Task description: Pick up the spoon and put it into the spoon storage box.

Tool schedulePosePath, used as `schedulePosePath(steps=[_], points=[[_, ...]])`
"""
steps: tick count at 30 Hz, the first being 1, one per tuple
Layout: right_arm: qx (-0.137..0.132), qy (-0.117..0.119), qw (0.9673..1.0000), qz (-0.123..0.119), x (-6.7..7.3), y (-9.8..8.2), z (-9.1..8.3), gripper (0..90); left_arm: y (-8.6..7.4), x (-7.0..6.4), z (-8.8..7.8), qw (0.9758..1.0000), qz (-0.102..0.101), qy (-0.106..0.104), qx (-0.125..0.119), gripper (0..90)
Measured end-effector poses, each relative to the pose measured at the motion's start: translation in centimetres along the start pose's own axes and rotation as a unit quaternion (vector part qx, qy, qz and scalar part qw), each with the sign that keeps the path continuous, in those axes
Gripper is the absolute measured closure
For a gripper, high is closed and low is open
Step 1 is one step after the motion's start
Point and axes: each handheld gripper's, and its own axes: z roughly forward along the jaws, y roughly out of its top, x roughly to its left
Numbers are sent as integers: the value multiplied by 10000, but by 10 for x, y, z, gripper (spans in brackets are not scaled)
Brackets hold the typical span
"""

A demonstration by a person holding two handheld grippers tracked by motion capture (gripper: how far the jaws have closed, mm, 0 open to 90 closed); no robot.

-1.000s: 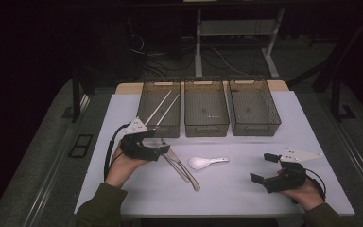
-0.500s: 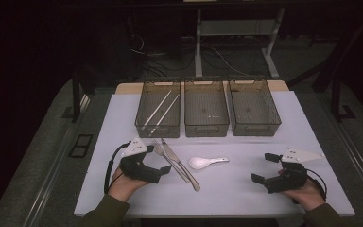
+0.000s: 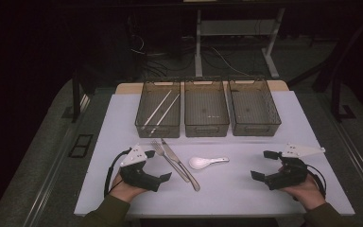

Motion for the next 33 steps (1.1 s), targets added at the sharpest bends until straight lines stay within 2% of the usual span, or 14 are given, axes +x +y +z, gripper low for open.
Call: schedulePosePath(steps=[4, 7, 16, 22, 33], points=[[78, 22, 10000, -34, 0, 4, 5, 30, 0, 0, 1, 10000, 27, -31, 41, 0], [112, 43, 9999, -2, 0, 7, 8, 31, 0, 0, 3, 9999, -39, -92, 115, 0], [141, 231, 9996, 24, 1, 20, 22, 31, 0, -1, 4, 9998, 38, -71, 166, 1], [161, 327, 9993, -64, 4, 29, 37, 31, -1, -3, 5, 9998, 70, -3, 165, 1], [275, 514, 9981, -182, 12, 44, 64, 32, -1, -3, 6, 9998, 99, -55, 187, 2]])
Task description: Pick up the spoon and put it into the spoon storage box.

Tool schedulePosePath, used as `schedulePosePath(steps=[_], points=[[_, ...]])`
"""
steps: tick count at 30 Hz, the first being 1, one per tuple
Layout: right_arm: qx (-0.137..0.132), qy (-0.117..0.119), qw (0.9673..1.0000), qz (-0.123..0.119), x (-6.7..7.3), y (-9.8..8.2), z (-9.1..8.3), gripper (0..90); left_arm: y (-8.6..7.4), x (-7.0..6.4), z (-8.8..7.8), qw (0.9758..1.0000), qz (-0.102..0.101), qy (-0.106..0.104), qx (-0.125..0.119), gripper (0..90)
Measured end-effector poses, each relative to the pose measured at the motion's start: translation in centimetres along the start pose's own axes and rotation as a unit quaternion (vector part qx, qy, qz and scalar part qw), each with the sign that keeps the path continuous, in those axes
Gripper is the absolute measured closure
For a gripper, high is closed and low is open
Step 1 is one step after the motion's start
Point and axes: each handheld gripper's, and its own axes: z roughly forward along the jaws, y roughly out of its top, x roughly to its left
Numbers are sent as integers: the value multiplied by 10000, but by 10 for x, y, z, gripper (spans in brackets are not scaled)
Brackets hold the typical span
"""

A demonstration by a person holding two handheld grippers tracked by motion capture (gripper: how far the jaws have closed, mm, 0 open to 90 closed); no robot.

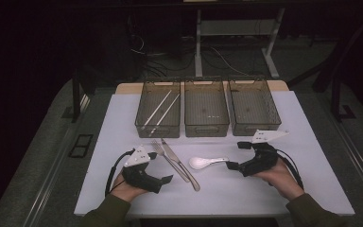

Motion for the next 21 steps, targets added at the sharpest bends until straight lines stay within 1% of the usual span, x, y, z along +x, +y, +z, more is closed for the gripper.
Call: schedulePosePath(steps=[2, 3, 12, 21], points=[[26, 26, 10000, -22, 1, 3, 4, 32, 0, 0, 0, 10000, 25, -12, 9, 2], [18, 32, 10000, -37, 1, 5, 7, 32, 0, -1, 0, 10000, -11, -16, 5, 2], [69, 99, 9999, -92, 2, 16, 27, 32, 0, -1, 1, 10000, -5, -53, -8, 2], [178, 163, 9996, -152, 2, 26, 49, 32, 1, -1, 1, 9999, -8, -107, -41, 2]])
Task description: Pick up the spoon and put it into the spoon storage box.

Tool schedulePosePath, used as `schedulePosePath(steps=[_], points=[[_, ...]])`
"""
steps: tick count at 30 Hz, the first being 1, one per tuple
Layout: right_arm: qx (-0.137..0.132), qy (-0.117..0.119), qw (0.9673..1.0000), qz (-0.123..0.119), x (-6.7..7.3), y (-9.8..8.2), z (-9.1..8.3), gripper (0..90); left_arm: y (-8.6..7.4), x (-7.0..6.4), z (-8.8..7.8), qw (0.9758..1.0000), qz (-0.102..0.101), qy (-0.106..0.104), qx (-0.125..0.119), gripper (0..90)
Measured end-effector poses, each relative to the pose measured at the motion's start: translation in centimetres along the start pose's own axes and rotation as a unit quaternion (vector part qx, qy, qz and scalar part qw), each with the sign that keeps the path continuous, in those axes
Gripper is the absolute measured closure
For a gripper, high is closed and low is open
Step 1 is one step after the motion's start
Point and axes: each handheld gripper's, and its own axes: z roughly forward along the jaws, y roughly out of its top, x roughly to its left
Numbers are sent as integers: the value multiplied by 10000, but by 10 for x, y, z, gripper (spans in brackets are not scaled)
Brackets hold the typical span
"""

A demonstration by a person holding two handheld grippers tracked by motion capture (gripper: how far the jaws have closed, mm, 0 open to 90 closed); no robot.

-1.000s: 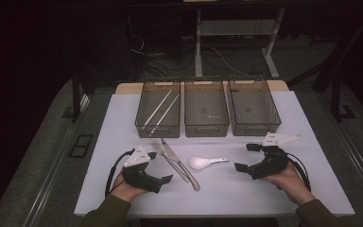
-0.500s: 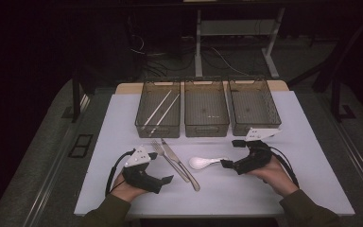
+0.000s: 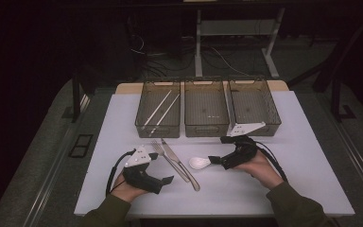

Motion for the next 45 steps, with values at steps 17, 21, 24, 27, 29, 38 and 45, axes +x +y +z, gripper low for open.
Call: schedulePosePath(steps=[17, 21, 24, 27, 29, 38, 45], points=[[248, 125, 9996, -34, -4, 12, 38, 36, 0, 0, 0, 10000, 21, 0, 1, 2], [361, 181, 9991, -97, -3, 10, 41, 104, 0, 1, 0, 10000, 9, -6, 20, 2], [429, 180, 9988, -137, -1, 9, 42, 165, 0, 0, -1, 10000, 24, -8, 16, 2], [519, 227, 9982, -185, 1, 8, 44, 243, 0, 0, 0, 10000, 13, -4, 17, 2], [559, 290, 9978, -203, 1, 7, 45, 302, 0, 0, 0, 10000, 4, -6, 7, 2], [830, 363, 9954, -298, 2, 3, 50, 454, -1, 0, 0, 10000, 9, -12, 28, 2], [988, 348, 9939, -352, 3, 1, 54, 524, -1, 1, 0, 10000, 1, -13, 14, 2]])
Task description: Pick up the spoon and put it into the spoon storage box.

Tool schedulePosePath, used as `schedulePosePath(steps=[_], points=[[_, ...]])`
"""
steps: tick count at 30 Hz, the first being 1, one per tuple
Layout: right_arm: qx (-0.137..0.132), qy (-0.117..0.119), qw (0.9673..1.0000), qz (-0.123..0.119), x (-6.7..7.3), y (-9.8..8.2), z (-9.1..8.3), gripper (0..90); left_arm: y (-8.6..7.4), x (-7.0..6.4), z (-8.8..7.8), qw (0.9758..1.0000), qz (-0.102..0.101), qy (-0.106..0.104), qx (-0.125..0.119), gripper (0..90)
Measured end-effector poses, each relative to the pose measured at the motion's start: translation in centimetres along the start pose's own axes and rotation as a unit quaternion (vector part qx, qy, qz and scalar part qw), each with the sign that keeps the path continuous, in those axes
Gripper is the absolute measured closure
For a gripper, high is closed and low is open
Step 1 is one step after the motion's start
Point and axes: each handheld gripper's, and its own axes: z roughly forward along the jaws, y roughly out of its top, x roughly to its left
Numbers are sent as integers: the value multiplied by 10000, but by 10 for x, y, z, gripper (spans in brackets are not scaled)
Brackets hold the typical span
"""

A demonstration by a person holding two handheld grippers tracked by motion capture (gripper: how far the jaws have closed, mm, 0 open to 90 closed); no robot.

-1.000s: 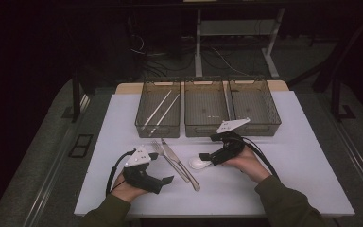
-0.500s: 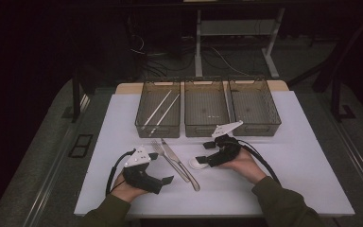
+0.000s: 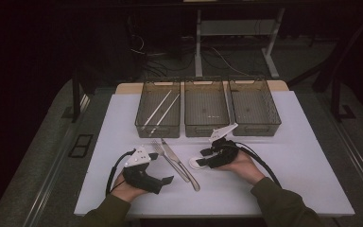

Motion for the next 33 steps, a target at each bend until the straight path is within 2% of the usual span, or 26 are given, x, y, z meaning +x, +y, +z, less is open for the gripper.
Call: schedulePosePath(steps=[18, 21, 22, 23, 30, 33], points=[[300, 16, 9993, -219, 5, -2, 4, 606, 0, -1, 0, 10000, 21, 3, 8, 2], [367, 9, 9985, -401, 6, -2, 3, 626, 0, -1, 0, 10000, 20, 3, -2, 2], [406, -30, 9976, -566, 5, -3, 3, 634, 0, -1, 0, 10000, 20, 5, -1, 2], [419, -29, 9972, -624, 5, -3, 3, 643, 0, -1, 0, 10000, 24, 5, -1, 2], [561, 91, 9946, -869, 9, -3, 1, 680, 0, -1, 0, 10000, 32, 3, 2, 2], [614, 125, 9923, -1071, 10, -3, 1, 688, 0, -1, 0, 10000, 35, 7, 11, 2]])
